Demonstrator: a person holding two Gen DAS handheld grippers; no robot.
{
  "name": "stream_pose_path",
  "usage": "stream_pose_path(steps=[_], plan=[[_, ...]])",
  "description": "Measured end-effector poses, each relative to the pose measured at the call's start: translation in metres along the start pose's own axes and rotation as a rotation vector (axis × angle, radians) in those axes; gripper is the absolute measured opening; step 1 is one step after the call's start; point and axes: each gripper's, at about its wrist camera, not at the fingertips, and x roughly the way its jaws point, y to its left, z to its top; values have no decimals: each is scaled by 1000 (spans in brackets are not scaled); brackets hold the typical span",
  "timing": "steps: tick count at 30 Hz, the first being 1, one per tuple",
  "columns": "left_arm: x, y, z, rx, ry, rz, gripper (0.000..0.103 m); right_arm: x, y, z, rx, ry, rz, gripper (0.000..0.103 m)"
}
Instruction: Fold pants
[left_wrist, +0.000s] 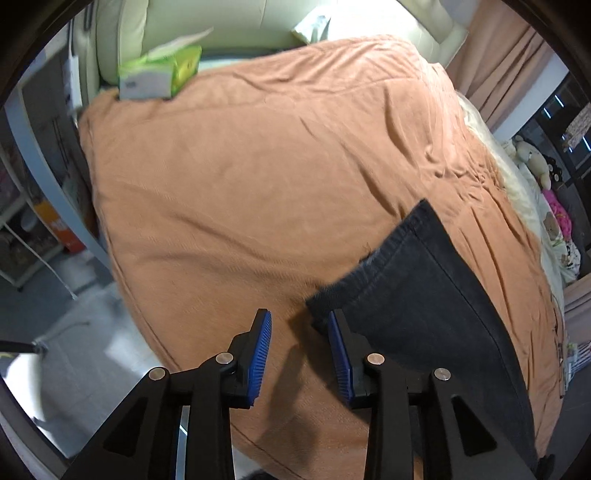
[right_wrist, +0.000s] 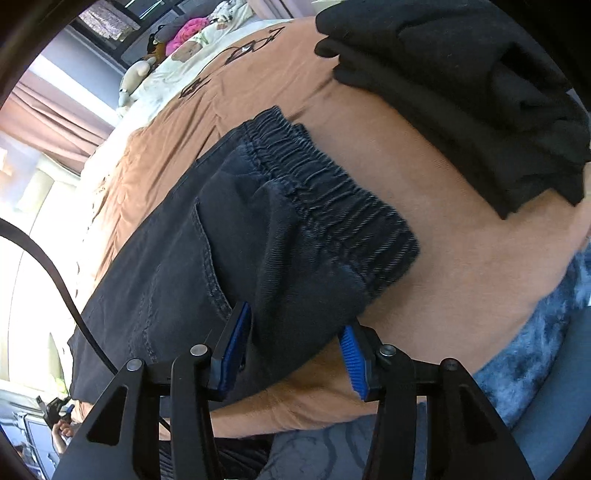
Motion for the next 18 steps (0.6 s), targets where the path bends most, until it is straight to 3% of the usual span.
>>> stream_pose_path(steps=[3, 5, 10, 18], plan=[[-12, -3, 8, 15, -32, -8, 44, -15, 5, -4, -29, -20, -25, 54], [-19, -13, 12, 39, -52, -15, 49, -26, 12, -7, -68, -57, -66, 68], [-20, -48, 21, 89, -56, -57, 51, -40, 29, -7, -134, -116, -71, 68], [1, -122, 21, 159, -17, -127, 51, -4, 69, 19, -286, -132, -36, 68]])
